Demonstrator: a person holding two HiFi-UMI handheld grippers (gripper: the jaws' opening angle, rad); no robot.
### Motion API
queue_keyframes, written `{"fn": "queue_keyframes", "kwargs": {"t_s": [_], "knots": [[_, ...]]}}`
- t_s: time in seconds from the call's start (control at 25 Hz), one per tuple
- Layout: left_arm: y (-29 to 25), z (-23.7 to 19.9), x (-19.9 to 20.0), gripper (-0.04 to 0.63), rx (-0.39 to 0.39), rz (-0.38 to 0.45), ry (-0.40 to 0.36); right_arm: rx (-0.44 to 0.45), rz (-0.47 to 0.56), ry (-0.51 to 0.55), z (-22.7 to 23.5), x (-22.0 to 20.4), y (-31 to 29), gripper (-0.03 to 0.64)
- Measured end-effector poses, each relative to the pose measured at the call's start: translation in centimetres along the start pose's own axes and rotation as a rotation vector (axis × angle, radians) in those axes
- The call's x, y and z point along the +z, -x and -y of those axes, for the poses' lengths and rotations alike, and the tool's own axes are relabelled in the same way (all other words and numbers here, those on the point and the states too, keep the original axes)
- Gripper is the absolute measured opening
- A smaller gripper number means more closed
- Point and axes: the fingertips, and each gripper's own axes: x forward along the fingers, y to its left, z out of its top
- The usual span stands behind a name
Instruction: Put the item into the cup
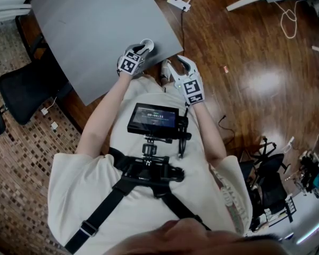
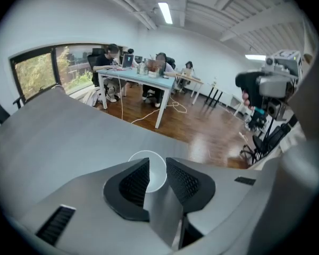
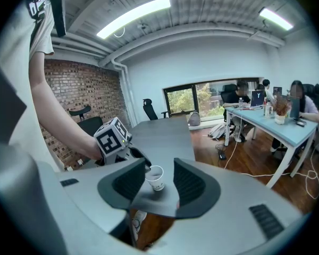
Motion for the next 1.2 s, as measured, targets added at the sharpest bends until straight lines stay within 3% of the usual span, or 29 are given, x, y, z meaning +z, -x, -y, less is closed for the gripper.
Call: {"fn": "queue_keyframes", "kwargs": {"t_s": [0.16,0.44,0.76,0.96,1.2], "knots": [[2.4,-0.2,2.2,0.101,-0.022,0.163,0.148,0.015,-0.007,0.001,-0.1,-0.1,0.0,0.181],[6.9,-0.2,3.2,0.101,-0.086,0.397,0.32,0.053,-0.008,0.02,-0.4,-0.2,-0.5,0.181],[11.1,-0.5,2.4,0.101,-0.072,0.539,0.366,0.044,0.01,0.072,-2.6,1.3,-0.9,0.181],[16.9,-1.3,-0.7,0.1,-0.071,0.61,0.329,-0.004,0.035,0.096,-7.1,3.2,-0.4,0.181],[18.1,-0.7,0.1,0.092,-0.089,0.629,0.326,-0.053,0.024,0.07,-4.7,2.2,0.6,0.181]]}}
